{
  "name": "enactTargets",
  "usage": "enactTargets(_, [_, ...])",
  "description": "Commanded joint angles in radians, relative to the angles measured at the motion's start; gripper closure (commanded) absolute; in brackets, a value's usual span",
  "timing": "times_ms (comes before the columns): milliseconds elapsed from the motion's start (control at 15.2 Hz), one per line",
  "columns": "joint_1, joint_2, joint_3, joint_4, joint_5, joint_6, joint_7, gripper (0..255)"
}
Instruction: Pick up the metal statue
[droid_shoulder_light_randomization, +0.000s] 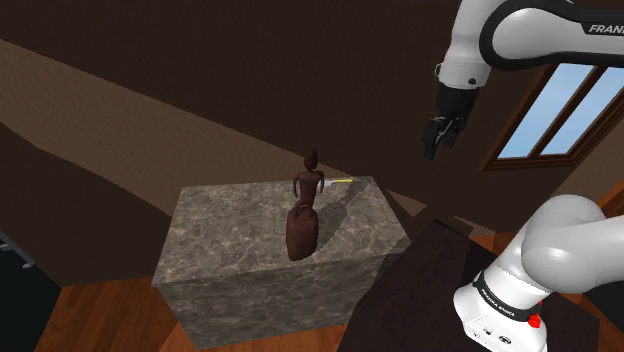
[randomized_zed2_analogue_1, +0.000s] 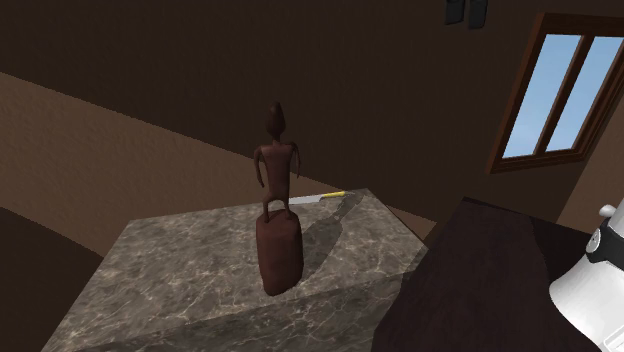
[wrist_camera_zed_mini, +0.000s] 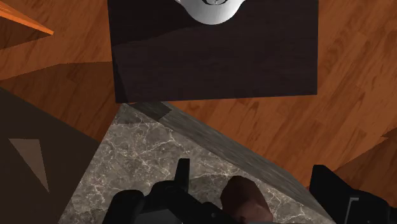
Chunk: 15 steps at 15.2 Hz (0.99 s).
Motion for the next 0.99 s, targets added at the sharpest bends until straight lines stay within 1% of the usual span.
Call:
enactTargets(0, [0.0,0.0,0.0,0.0,0.0,0.0,0.0,0])
enactTargets(264, [0.022,0.093,-0.056,-0.035,-0.005,0.165,-0.118,0])
enactTargets(528, [0.052,0.212,-0.109,-0.041,0.009,0.323,-0.24,0])
enactTargets(726, [0.078,0.314,-0.146,-0.027,0.035,0.432,-0.338,0])
enactTargets(924, [0.11,0.424,-0.179,0.004,0.077,0.529,-0.443,0])
